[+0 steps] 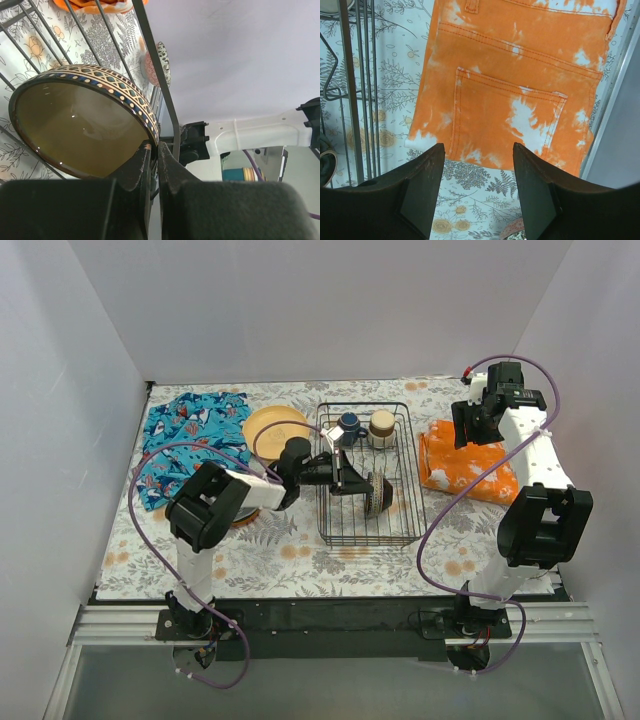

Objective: Load the mixed dishes into the dish rack

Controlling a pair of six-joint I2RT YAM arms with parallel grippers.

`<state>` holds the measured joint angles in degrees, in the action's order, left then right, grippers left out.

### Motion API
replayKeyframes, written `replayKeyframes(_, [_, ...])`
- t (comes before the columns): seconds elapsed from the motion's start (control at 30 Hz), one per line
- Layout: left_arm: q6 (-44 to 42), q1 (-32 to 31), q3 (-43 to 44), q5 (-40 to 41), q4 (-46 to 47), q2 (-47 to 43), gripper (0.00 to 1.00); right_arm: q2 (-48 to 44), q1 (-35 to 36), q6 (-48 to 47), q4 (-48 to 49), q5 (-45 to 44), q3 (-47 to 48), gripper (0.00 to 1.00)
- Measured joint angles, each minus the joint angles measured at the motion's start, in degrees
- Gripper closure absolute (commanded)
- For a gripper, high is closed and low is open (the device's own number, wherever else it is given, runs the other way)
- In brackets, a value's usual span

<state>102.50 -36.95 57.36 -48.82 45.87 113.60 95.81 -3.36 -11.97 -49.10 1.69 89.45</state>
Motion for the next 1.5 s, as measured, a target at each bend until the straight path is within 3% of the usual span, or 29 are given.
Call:
replayKeyframes(0.07, [0.39,0.46,-0.20,0.24,0.09,-0.02,0.84,0.00,0.00,0.00,0.00,0.00,0.00,0.35])
replayKeyframes(0.13, [0.46,0.92,-1.07,0.46,-0.17,-0.59,0.76,0.00,0.00,0.00,0.00,0.00,0.00,0.35])
replayKeyframes(0.2, [-0.24,1.81,-2.08,1.09,-2.75,-2.12,0.55,0.00,0.00,0.00,0.02,0.07,0.00,0.35])
replayKeyframes(0.3, [-3.76,3.45,-1.86,2.21,-9.94,-4.85,0.48,0.02,0.00,0.02,0.02,0.44,0.02,0.35])
replayKeyframes(0.57, [-17.88,6.58,5.09,4.15,-35.30,-11.65,0.40,1.51,0.00,0.66,0.15,2.82,3.06,0.35])
replayKeyframes(0.73, [-24.26,7.65,8.07,5.09,-43.65,-14.25,0.36,1.73,0.00,0.33,0.13,3.58,3.69,0.34])
replayKeyframes(0.9, [-32.54,7.76,16.39,7.61,-52.30,-14.71,0.35,0.33,-0.17,-3.37,-0.70,1.88,2.32,0.37])
replayKeyframes(1.2, [-46.99,8.90,30.18,14.14,-59.43,-15.06,0.32,-14.38,-7.65,-13.81,-13.92,-0.90,-11.54,0.44])
replayKeyframes(1.5, [-53.37,11.93,38.99,18.64,-60.46,-12.20,0.31,-18.60,-10.16,-19.58,-22.80,-2.51,-29.00,0.45])
